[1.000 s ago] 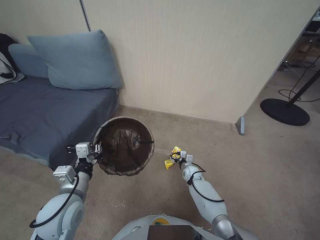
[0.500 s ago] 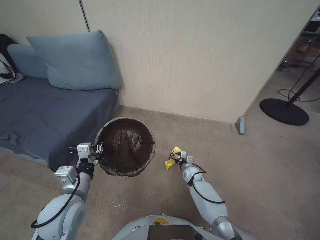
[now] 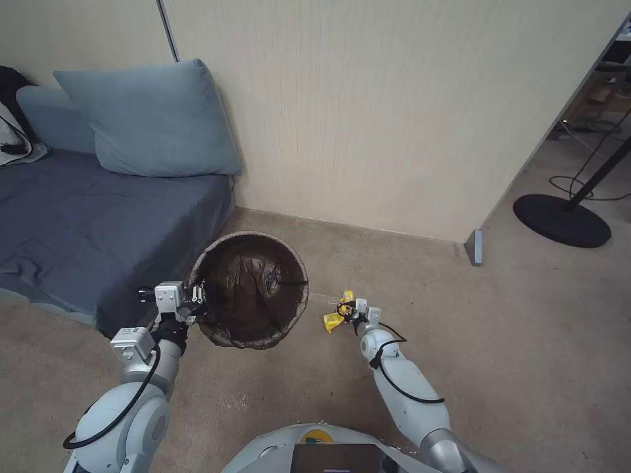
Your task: Pick up the trash bin, then pick up the garbage from the floor and place it into the trash bin.
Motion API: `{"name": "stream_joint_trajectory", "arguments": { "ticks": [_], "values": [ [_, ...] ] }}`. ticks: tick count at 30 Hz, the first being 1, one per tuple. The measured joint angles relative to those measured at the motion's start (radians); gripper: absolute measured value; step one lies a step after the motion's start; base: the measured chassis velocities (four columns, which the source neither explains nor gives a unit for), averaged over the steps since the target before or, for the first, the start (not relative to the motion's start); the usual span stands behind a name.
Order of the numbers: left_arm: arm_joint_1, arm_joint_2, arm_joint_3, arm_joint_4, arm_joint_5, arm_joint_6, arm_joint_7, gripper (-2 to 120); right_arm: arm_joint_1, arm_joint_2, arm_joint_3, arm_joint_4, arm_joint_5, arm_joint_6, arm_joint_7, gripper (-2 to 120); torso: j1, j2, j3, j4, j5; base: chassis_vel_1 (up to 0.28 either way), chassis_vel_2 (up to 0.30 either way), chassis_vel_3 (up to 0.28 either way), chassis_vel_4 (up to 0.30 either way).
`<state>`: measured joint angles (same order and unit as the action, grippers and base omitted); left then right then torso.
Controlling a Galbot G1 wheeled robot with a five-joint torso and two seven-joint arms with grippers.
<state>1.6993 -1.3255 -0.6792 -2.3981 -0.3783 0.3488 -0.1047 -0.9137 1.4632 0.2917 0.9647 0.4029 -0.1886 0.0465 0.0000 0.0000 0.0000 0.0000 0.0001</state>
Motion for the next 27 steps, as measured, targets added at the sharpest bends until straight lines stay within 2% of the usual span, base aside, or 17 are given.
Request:
{"name": "stream_joint_trajectory", "arguments": {
  "ticks": [5,8,10,14,15,18,19,22,27],
  "values": [
    [0.0,0.001,0.001,-0.002,0.0,0.0,0.0,3,-0.017,-0.017,0.0,0.057,0.001,0.004,0.004,0,0.0,0.0,0.0,-0.0001,0.0,0.0,0.0,0.0,0.0],
    [0.001,0.003,0.002,-0.011,-0.001,0.002,-0.001,3,-0.053,-0.056,-0.004,0.186,0.014,0.0,0.008,0,0.0,0.0,0.0,0.0,0.0001,0.0,0.0,0.0,0.0],
    [0.001,0.003,0.002,-0.012,-0.001,0.002,-0.001,3,-0.06,-0.064,-0.004,0.209,0.018,-0.001,0.008,0,0.0,0.0,0.0,0.0,0.0,0.0,0.0,0.0,0.0],
    [0.003,0.007,0.006,-0.014,-0.004,0.025,-0.005,2,-0.137,-0.173,-0.004,0.448,0.069,-0.032,-0.001,0,0.0,0.0,0.0,-0.0001,-0.0001,0.0,0.0,0.0,0.0],
    [0.003,0.007,0.006,-0.014,-0.004,0.025,-0.005,2,-0.137,-0.173,-0.004,0.448,0.069,-0.032,-0.001,0,0.0,0.0,0.0,-0.0001,-0.0001,0.0,0.0,0.0,0.0],
    [0.003,0.008,0.011,-0.015,-0.007,0.032,-0.007,2,-0.206,-0.267,0.017,0.615,0.068,-0.027,-0.04,0,0.0,0.0,0.0,-0.0003,0.0001,0.0,0.0,0.0,0.0],
    [0.003,0.008,0.011,-0.015,-0.007,0.032,-0.007,2,-0.206,-0.267,0.017,0.615,0.068,-0.027,-0.04,0,0.0,0.0,0.0,-0.0003,0.0001,0.0,0.0,0.0,0.0],
    [0.002,0.01,0.012,-0.017,-0.006,0.062,-0.008,2,-0.281,-0.333,0.063,0.757,0.062,-0.022,-0.093,0,0.0,0.0,0.0,-0.0001,0.0,0.0,0.0,0.0,0.0],
    [-0.001,0.01,0.014,-0.017,-0.005,0.077,-0.008,2,-0.355,-0.38,0.102,0.871,0.055,-0.01,-0.142,0,0.0,0.0,0.0,-0.0002,0.0002,0.0,0.0,0.0,0.0]
  ]
}}
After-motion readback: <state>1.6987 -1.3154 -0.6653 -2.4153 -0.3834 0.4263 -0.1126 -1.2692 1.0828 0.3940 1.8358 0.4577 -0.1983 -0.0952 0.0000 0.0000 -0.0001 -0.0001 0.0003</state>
